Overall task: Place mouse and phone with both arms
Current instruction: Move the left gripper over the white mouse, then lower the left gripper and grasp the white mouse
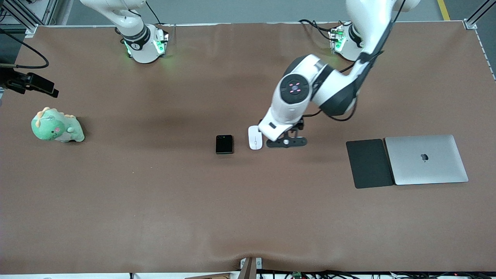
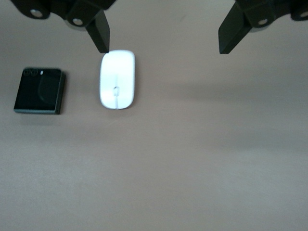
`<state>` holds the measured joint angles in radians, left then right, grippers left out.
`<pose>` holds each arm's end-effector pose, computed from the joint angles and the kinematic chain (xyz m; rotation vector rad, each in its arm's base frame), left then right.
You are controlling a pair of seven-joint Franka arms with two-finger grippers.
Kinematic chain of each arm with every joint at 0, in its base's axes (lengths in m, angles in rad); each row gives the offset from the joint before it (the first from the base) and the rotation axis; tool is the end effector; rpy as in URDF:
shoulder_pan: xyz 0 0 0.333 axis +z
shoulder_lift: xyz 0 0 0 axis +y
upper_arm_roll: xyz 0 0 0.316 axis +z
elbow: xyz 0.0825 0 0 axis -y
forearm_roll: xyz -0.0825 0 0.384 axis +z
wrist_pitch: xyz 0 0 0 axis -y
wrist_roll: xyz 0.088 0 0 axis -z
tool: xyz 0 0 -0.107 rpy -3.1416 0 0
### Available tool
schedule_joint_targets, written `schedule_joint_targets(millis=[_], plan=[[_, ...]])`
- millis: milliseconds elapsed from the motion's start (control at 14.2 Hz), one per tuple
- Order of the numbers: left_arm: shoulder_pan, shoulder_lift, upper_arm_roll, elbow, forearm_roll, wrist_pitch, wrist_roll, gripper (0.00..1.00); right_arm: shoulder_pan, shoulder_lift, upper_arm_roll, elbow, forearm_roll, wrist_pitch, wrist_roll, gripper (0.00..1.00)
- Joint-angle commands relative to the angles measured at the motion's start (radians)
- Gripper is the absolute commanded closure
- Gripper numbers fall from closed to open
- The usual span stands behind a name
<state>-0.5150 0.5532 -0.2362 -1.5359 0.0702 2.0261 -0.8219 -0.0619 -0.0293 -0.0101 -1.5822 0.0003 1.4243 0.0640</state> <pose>0.5244 -0.4513 0.3359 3.1272 0.1085 -0.1208 0.5278 -0.0381 0.6232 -3.1268 0.2129 0.2018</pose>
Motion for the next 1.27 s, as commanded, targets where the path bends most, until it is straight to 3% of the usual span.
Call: schedule_joint_targets(millis=[0, 423, 845, 1197], plan=[[-0.042, 0.097, 0.006, 0.029, 0.078, 0.078, -0.107, 0.00, -0.006, -0.021, 0.004, -0.016, -0.011, 0.004, -0.012, 0.00], [-0.079, 0.206, 0.006, 0.031, 0.079, 0.221, -0.230, 0.00, -0.003, -0.012, 0.002, -0.004, 0.004, 0.010, -0.006, 0.00], [-0.100, 0.270, 0.006, 0.031, 0.079, 0.272, -0.232, 0.01, -0.001, 0.002, 0.004, 0.018, 0.007, 0.018, -0.004, 0.00], [-0.102, 0.274, 0.006, 0.029, 0.083, 0.272, -0.227, 0.29, 0.004, 0.031, 0.004, 0.030, 0.023, 0.051, -0.004, 0.00]])
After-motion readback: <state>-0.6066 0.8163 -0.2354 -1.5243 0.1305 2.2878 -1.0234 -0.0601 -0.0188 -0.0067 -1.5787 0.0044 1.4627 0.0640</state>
